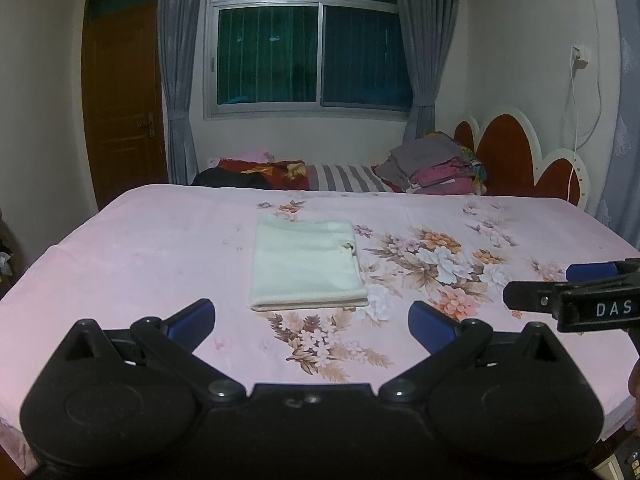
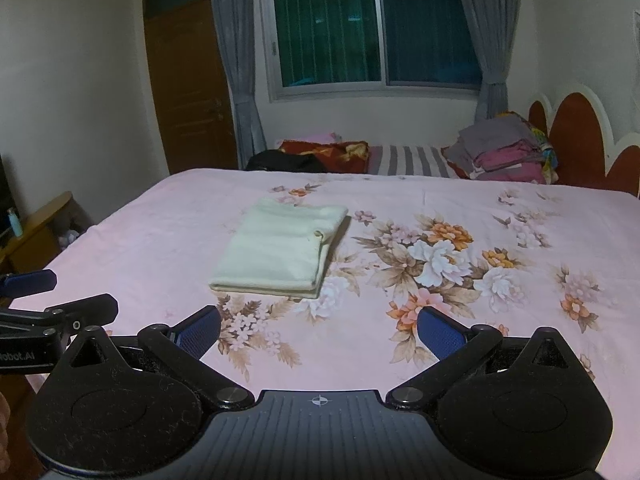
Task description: Fold small clothes
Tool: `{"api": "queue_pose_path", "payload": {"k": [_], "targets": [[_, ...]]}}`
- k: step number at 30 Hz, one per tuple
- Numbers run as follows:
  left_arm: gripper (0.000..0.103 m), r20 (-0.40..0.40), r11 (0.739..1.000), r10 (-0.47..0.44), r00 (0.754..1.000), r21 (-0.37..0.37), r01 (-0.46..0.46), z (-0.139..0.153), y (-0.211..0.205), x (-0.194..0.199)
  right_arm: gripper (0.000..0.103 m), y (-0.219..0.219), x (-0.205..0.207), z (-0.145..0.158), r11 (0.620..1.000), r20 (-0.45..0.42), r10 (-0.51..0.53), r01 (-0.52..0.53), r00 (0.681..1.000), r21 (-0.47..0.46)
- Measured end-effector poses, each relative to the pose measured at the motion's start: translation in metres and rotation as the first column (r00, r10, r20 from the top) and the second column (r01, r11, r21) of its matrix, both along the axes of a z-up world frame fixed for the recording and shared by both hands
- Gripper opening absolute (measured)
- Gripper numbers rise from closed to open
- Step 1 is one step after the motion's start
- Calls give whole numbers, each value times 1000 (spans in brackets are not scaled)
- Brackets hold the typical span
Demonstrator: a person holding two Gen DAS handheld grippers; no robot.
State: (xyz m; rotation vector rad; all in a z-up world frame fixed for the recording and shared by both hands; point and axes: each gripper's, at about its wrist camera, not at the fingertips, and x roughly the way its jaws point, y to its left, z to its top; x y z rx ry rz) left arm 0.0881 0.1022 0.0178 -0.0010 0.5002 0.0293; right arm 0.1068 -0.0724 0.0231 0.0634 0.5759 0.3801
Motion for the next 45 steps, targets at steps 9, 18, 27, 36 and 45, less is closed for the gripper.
{"api": "queue_pose_path", "payload": {"k": [9, 18, 27, 36, 45], "targets": [[103, -4, 1000, -1, 1000, 3, 1, 0, -2, -1, 103, -3, 1, -1, 1000, -1, 7, -7, 1000, 5], [103, 2, 1000, -2, 1000, 3, 2, 2, -4, -4, 103, -6, 1, 0, 1000, 5, 8, -8, 1000, 8], [102, 22, 1000, 14, 1000, -13, -14, 6, -4, -2, 103, -8, 1, 1, 1000, 3, 13, -13, 1000, 4], [102, 17, 1000, 3, 1000, -27, -3, 5, -8, -3, 103, -8, 0, 2, 1000, 7, 14, -14, 1000, 4], [102, 29, 999, 1, 1000, -39, 0, 5, -6, -2, 103, -9, 0, 3, 1000, 10, 14, -14, 1000, 2]]}}
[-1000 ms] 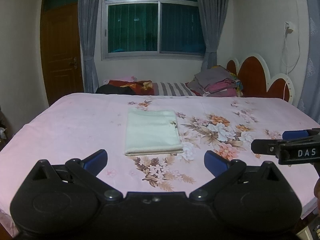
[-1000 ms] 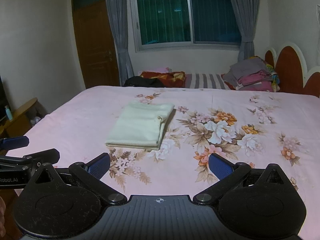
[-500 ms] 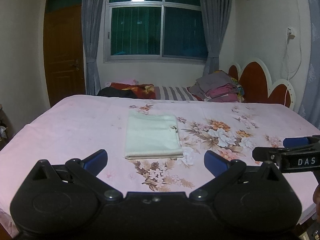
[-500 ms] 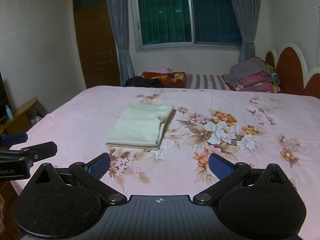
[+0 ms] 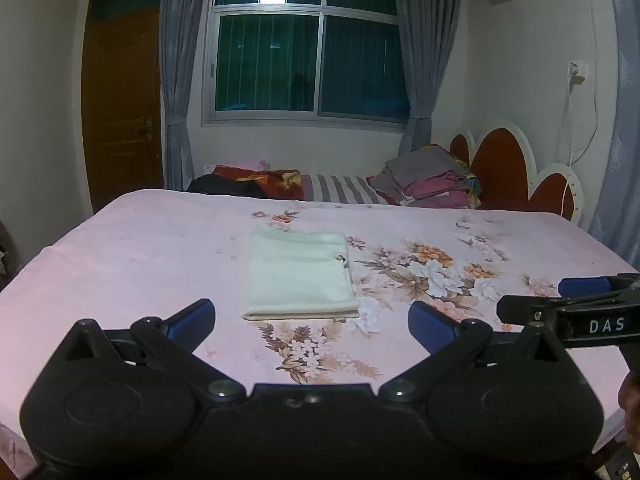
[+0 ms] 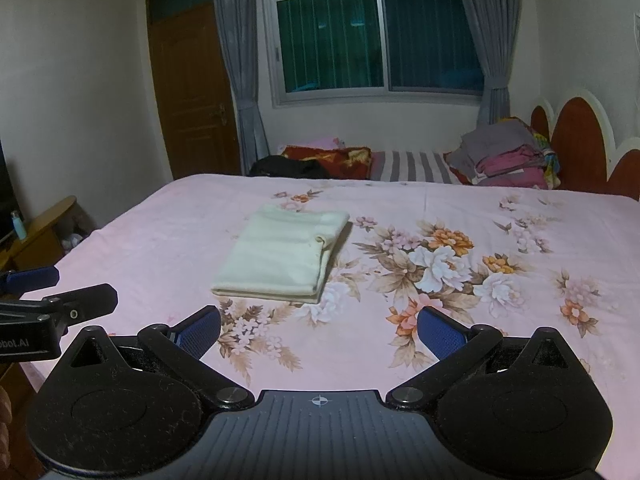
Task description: Fold small clothes
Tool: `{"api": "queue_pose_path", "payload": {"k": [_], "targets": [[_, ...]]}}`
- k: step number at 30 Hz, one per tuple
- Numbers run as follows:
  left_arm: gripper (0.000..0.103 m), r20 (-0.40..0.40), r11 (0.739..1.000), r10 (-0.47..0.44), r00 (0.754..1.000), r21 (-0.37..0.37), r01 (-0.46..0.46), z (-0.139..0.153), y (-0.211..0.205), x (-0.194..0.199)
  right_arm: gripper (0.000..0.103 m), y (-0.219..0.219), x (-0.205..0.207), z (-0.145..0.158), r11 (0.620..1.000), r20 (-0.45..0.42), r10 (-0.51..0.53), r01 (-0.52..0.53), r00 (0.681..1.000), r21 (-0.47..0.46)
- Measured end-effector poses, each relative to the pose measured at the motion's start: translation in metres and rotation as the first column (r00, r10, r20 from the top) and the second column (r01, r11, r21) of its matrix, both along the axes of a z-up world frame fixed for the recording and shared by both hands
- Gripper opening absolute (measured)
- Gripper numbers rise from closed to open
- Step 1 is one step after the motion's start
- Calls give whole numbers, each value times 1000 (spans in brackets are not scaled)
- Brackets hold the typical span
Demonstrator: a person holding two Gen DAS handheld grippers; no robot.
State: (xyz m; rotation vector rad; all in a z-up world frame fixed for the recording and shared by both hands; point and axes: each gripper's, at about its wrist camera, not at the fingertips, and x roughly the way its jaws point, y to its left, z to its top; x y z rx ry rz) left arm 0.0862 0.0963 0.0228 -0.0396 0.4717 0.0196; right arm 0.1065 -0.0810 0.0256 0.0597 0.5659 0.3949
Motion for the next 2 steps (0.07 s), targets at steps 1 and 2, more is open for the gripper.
{"api": "queue_pose_path", "payload": {"k": [1, 2], "targets": [[102, 1, 1000, 1, 1000, 2, -1, 0, 0, 0, 103, 0, 0, 0, 1000, 0, 0, 0, 1000, 1], [102, -2, 1000, -1, 1000, 0, 1, 0, 0, 0, 103, 0, 0, 0, 1000, 0, -1, 1, 1000, 1]]}}
